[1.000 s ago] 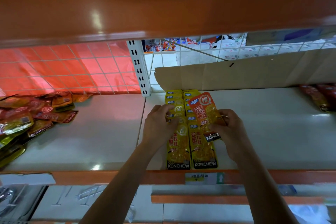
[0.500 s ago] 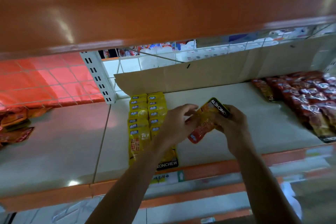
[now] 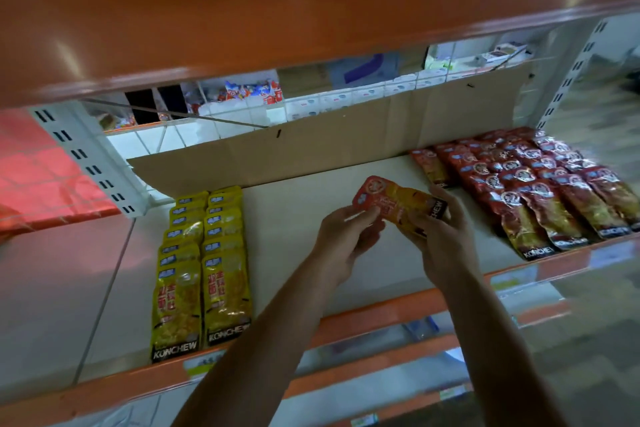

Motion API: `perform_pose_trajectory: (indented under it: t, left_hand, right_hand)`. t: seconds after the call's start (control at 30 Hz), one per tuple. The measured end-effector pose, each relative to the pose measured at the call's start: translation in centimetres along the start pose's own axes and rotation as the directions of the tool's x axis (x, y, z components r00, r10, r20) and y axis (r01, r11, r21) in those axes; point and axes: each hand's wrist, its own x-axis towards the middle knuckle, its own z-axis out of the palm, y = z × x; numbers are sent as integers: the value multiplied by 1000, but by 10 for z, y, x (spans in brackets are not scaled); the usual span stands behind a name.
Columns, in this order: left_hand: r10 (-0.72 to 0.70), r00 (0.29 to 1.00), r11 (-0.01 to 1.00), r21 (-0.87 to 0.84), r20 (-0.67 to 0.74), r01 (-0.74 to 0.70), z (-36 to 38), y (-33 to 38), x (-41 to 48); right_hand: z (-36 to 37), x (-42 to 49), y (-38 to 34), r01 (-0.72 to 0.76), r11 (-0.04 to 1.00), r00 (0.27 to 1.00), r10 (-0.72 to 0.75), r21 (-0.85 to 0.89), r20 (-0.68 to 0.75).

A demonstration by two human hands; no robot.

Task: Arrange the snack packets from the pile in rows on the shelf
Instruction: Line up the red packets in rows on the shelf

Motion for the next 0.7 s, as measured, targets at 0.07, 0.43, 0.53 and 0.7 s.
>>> perform_pose_trajectory:
  t: [0.07, 0.43, 0.53, 0.7]
  left_hand:
    - [-6, 1000, 1000, 29, 11, 6, 22, -9, 6]
    - [128, 979, 949, 306, -156, -75, 86, -25, 61]
    - [166, 973, 906, 413, -159, -87, 100, -25, 81]
    - [292, 941, 781, 610, -172, -131, 115, -23, 116]
  right_hand:
    - [-9, 5, -2, 5, 999, 1000, -5, -35, 20]
    - [-80, 72, -20, 256, 566, 934, -352, -784, 51]
    - [-91, 90, -29, 275, 422, 913, -396, -864, 97]
    - [-97, 108, -42, 266, 285, 915, -376, -921, 148]
